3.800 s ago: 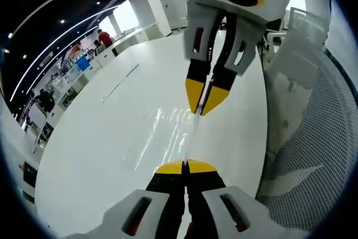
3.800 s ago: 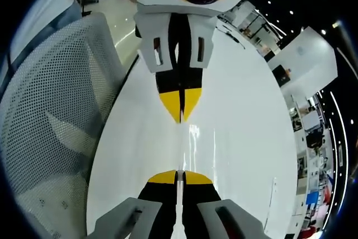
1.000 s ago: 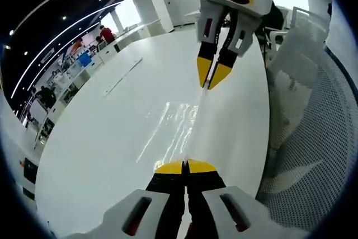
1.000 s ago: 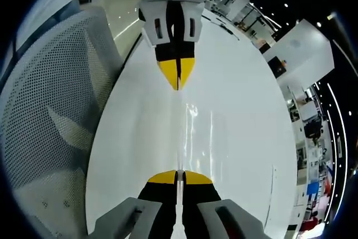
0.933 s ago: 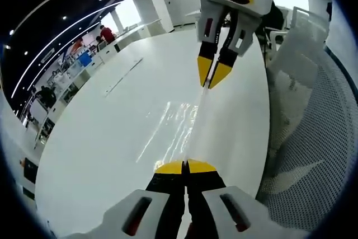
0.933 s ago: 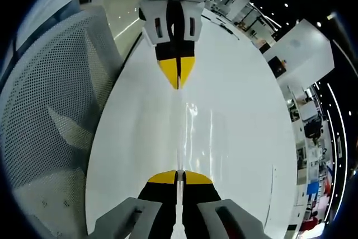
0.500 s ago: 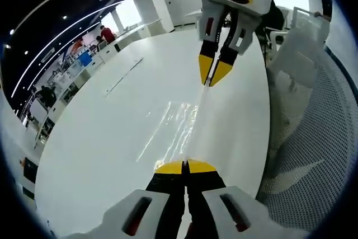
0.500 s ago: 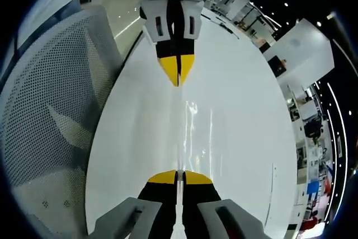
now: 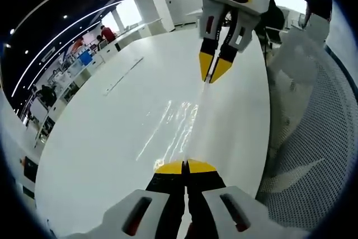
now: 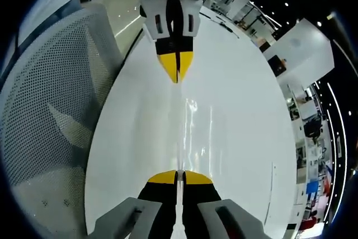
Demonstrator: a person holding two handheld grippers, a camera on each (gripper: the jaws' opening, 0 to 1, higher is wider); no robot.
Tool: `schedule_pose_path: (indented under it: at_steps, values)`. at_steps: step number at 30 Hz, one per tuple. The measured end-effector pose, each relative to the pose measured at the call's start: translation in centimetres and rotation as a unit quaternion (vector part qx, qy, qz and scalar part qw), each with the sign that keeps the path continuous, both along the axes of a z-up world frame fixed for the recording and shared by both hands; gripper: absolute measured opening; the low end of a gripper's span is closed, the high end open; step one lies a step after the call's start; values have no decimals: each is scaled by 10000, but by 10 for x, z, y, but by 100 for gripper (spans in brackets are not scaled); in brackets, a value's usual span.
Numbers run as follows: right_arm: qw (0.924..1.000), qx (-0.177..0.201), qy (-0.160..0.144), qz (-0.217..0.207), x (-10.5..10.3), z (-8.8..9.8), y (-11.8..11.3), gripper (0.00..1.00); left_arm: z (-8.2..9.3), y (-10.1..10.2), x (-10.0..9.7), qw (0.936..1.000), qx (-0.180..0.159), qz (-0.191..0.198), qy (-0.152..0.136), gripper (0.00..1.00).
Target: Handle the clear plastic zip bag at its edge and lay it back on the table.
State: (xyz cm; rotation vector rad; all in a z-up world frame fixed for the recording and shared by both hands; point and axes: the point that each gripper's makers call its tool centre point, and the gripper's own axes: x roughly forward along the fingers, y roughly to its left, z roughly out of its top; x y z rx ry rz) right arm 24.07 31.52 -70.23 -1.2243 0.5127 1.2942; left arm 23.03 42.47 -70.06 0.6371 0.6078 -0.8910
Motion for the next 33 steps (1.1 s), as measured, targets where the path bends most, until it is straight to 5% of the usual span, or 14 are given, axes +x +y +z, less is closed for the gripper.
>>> schedule_pose_path:
  at_steps: [26,33]
  values:
    - [9996,-205,-116,175,0,-4,-4,0,-2,-5,0,10000,75,-42,-16,0]
    - [9992,316,226,-22,-3,12,7,12,-5,-4,-5,9999,137,-86,-5,0]
